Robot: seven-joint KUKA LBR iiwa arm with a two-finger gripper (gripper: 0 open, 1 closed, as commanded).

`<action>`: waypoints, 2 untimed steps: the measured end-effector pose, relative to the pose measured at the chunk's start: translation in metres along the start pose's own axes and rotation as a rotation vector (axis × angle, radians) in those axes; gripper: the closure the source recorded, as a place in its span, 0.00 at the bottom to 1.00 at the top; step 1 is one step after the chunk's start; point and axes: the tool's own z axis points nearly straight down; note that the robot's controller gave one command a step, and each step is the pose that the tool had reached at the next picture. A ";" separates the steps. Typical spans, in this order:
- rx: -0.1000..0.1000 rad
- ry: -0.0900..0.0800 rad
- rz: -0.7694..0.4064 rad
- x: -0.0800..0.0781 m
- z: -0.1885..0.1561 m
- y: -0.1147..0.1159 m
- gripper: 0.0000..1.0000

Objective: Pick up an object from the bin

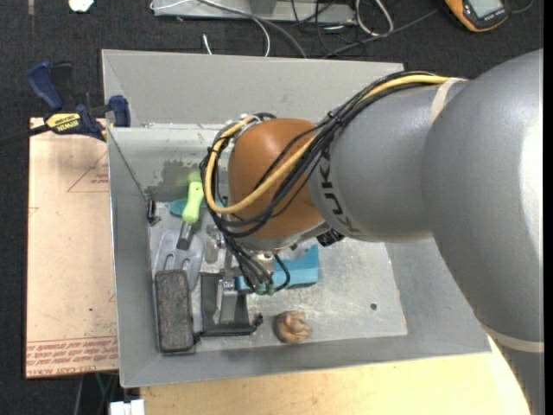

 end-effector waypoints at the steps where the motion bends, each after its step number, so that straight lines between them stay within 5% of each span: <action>1: -0.001 -0.006 0.004 -0.002 -0.005 -0.001 0.00; 2: -0.003 -0.006 0.149 0.012 0.052 -0.031 0.00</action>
Offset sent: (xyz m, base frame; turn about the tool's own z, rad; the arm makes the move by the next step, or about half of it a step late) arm -0.0165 -0.0408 -0.0679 0.1885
